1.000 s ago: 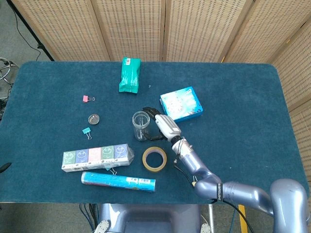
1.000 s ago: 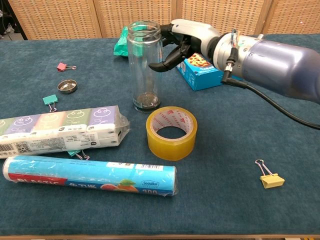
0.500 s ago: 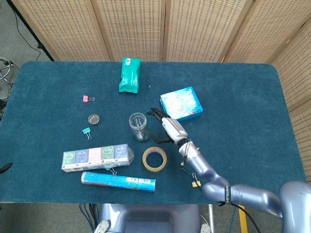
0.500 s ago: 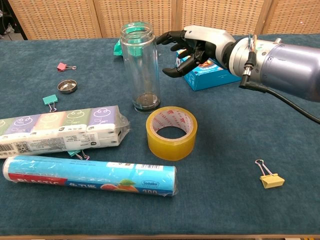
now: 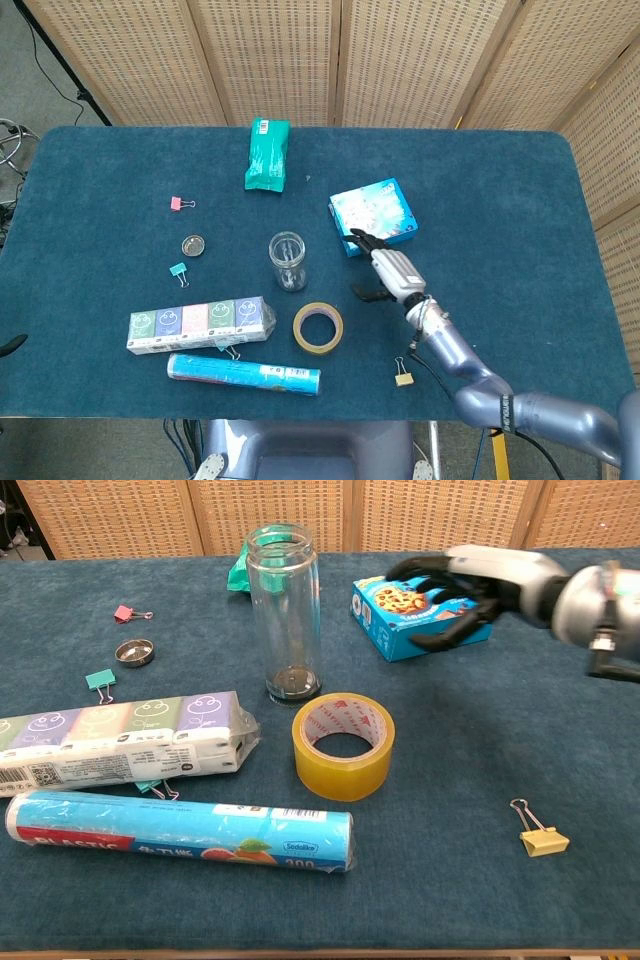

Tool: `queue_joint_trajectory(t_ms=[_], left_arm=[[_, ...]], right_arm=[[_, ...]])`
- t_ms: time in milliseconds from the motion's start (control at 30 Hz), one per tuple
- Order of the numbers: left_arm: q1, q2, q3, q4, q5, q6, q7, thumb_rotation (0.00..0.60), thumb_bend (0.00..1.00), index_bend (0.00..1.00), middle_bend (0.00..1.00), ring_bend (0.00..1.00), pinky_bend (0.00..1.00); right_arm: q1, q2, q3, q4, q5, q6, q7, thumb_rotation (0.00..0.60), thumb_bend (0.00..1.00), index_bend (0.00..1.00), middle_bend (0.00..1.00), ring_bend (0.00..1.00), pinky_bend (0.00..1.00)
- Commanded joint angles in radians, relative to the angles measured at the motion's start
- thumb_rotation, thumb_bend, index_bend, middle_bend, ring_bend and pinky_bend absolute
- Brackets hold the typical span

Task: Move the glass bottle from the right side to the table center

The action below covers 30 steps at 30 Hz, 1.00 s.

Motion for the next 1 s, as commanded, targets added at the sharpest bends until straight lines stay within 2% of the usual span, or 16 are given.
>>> queue_joint_trajectory(t_ms=[33, 133, 233, 300, 467, 633, 733, 900, 1000], left_arm=[[-0.012, -0.005, -0.004, -0.009, -0.013, -0.021, 0.023, 0.6, 0.0, 0.0, 0.0, 0.0, 0.0], [-0.027, -0.017, -0.012, -0.019, -0.035, -0.049, 0.063, 0.6, 0.0, 0.0, 0.0, 0.0, 0.0], [-0.051, -0.032, -0.021, -0.034, -0.06, -0.09, 0.122, 0.6, 0.0, 0.0, 0.0, 0.0, 0.0], [-0.07, -0.04, -0.028, -0.044, -0.08, -0.121, 0.154, 0.6, 0.0, 0.0, 0.0, 0.0, 0.0], [-0.152, -0.092, -0.077, -0.026, -0.152, -0.215, 0.27, 0.6, 0.0, 0.0, 0.0, 0.0, 0.0], [-0.278, -0.192, -0.142, 0.081, -0.201, -0.325, 0.339, 0.6, 0.05, 0.01, 0.0, 0.0, 0.0], [-0.354, -0.247, -0.166, 0.135, -0.207, -0.4, 0.329, 0.6, 0.13, 0.1, 0.0, 0.0, 0.0], [-0.462, -0.342, -0.192, 0.234, -0.233, -0.511, 0.344, 0.6, 0.27, 0.31, 0.0, 0.0, 0.0], [-0.527, -0.41, -0.206, 0.299, -0.298, -0.593, 0.407, 0.6, 0.3, 0.35, 0.0, 0.0, 0.0]], right_arm=[[-0.095, 0.11, -0.082, -0.041, -0.09, 0.086, -0.023, 0.6, 0.42, 0.08, 0.01, 0.0, 0.01], [-0.173, 0.183, -0.148, -0.012, -0.159, 0.178, -0.073, 0.6, 0.4, 0.04, 0.0, 0.0, 0.0], [-0.251, 0.229, -0.199, 0.032, -0.189, 0.269, -0.144, 0.6, 0.28, 0.0, 0.0, 0.0, 0.0], [-0.298, 0.252, -0.218, 0.046, -0.187, 0.309, -0.143, 0.6, 0.22, 0.0, 0.0, 0.0, 0.0], [-0.43, 0.279, -0.253, 0.12, -0.196, 0.442, -0.098, 0.6, 0.21, 0.0, 0.0, 0.0, 0.0], [-0.528, 0.256, -0.265, 0.173, -0.235, 0.567, -0.058, 0.6, 0.2, 0.0, 0.0, 0.0, 0.0], [-0.562, 0.247, -0.26, 0.18, -0.262, 0.621, -0.04, 0.6, 0.2, 0.0, 0.0, 0.0, 0.0], [-0.567, 0.255, -0.248, 0.184, -0.299, 0.634, -0.029, 0.6, 0.2, 0.0, 0.0, 0.0, 0.0], [-0.568, 0.259, -0.241, 0.186, -0.309, 0.623, -0.016, 0.6, 0.2, 0.0, 0.0, 0.0, 0.0]])
